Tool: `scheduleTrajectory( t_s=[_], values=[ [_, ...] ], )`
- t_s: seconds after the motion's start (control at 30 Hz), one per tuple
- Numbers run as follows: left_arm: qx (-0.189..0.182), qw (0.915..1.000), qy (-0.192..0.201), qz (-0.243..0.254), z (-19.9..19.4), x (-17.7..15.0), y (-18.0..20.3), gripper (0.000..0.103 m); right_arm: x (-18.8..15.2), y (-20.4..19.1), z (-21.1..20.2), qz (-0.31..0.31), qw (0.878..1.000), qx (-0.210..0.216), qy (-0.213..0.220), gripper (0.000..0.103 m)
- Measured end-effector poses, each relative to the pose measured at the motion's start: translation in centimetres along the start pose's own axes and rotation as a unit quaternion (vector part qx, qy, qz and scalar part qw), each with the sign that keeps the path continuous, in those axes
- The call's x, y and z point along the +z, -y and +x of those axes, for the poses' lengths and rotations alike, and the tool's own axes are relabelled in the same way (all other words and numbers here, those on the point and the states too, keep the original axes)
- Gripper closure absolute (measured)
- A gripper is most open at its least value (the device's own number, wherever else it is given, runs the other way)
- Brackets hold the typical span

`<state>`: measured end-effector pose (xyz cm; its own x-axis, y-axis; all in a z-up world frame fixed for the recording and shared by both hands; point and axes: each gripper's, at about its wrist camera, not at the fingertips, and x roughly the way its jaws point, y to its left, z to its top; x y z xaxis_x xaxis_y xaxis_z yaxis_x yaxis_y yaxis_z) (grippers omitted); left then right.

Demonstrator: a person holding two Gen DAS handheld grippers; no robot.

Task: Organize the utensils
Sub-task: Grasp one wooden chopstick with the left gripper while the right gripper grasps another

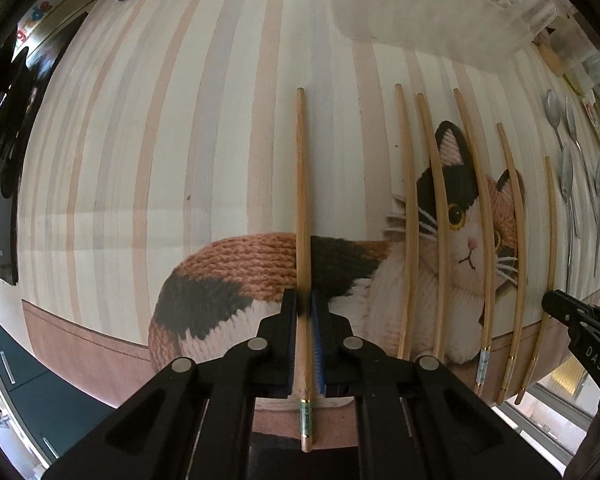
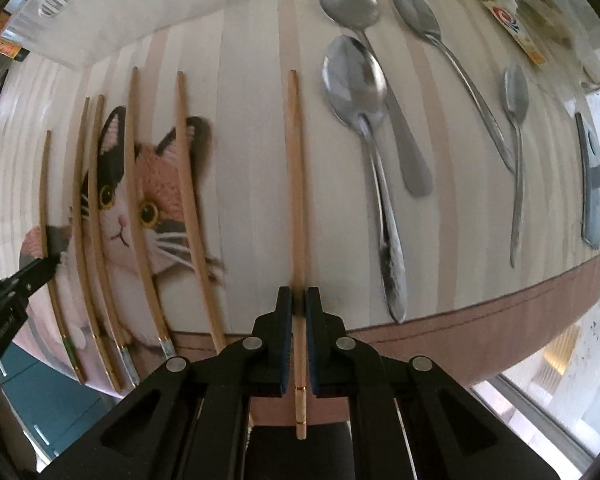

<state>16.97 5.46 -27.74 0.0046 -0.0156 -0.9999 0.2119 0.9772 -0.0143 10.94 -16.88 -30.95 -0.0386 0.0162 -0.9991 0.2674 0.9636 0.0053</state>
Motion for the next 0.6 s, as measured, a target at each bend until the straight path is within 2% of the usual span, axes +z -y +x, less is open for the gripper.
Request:
scheduleTrajectory(
  t_s=[0.1, 0.27, 0.33, 0.6],
  values=[
    [-0.002, 1.0, -0.002, 0.002, 0.6, -0.5, 0.1, 0.098, -1.9, 0.5, 0.2, 0.002, 1.0, -0.003, -0.007, 0.096],
    [0.001, 1.0, -0.004, 0.006, 0.5, 0.2, 0.0, 0.097, -2.0, 0.8, 0.1, 0.003, 1.0, -0.005, -0.013, 0.095],
    [0.002, 1.0, -0.004, 0.005, 0.5, 0.2, 0.0, 0.096, 0.4, 0.0, 0.1, 0.004, 1.0, -0.006, -0.015, 0.095],
    [0.005, 1.0, -0.002, 0.007, 0.8, 2.3, 1.1, 0.096, 0.4, -0.3, 0.1, 0.0, 1.0, -0.01, -0.022, 0.095]
  ],
)
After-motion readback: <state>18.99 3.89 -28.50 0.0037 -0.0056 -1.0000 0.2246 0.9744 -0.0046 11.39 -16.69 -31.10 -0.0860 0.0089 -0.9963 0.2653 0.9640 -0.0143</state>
